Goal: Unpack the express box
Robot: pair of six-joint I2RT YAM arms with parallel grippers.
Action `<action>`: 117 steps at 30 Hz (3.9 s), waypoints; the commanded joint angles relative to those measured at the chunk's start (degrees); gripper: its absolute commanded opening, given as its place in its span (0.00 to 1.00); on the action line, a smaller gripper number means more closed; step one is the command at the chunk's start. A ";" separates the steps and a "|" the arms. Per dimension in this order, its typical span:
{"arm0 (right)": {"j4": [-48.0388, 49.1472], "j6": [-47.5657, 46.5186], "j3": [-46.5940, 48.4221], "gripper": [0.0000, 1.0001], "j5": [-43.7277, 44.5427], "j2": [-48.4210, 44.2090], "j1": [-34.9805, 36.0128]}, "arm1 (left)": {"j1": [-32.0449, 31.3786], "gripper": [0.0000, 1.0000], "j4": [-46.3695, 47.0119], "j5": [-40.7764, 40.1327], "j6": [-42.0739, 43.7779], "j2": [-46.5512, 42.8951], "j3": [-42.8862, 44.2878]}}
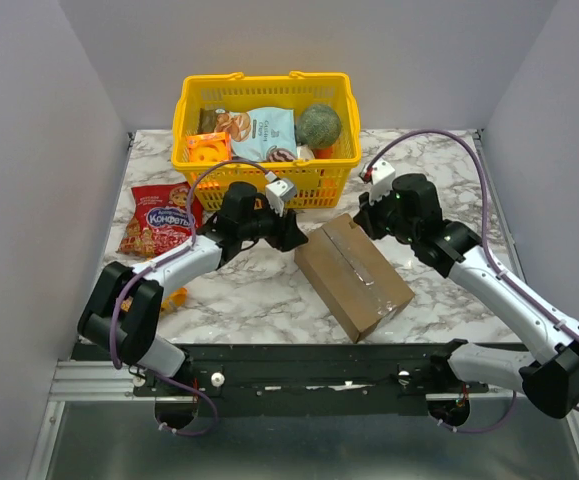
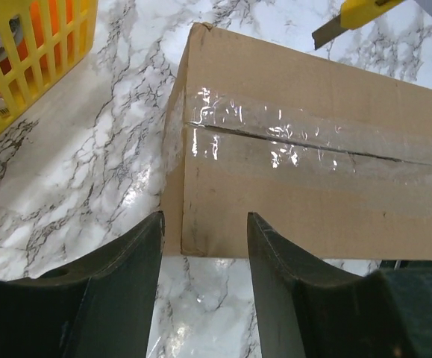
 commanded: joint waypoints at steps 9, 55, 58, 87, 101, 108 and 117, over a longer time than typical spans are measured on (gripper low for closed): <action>2.11 0.23 2.79 0.00 1.35 1.61 0.95 | -0.25 0.50 9.31 0.30 -12.49 9.11 1.51; 0.26 -14.54 9.63 0.00 -4.97 19.80 4.81 | 2.47 0.12 -15.83 10.23 13.96 -14.08 -9.92; 1.22 -12.43 12.28 0.00 -1.31 21.73 5.08 | 2.56 0.13 -17.41 9.62 14.58 -15.58 -10.36; 8.70 2.51 2.44 0.00 6.45 6.18 12.02 | 3.70 0.40 -0.01 13.65 -13.37 -1.17 -3.51; 10.20 3.92 1.29 0.00 13.83 6.97 13.08 | 4.14 0.51 2.01 9.00 -15.11 3.64 1.41; 12.56 5.94 2.26 0.00 14.97 9.61 13.69 | 4.05 0.48 1.48 9.44 -16.08 10.51 3.70; 18.36 5.07 0.33 0.01 16.56 12.16 14.49 | 4.05 0.46 1.05 7.77 -16.80 11.84 2.03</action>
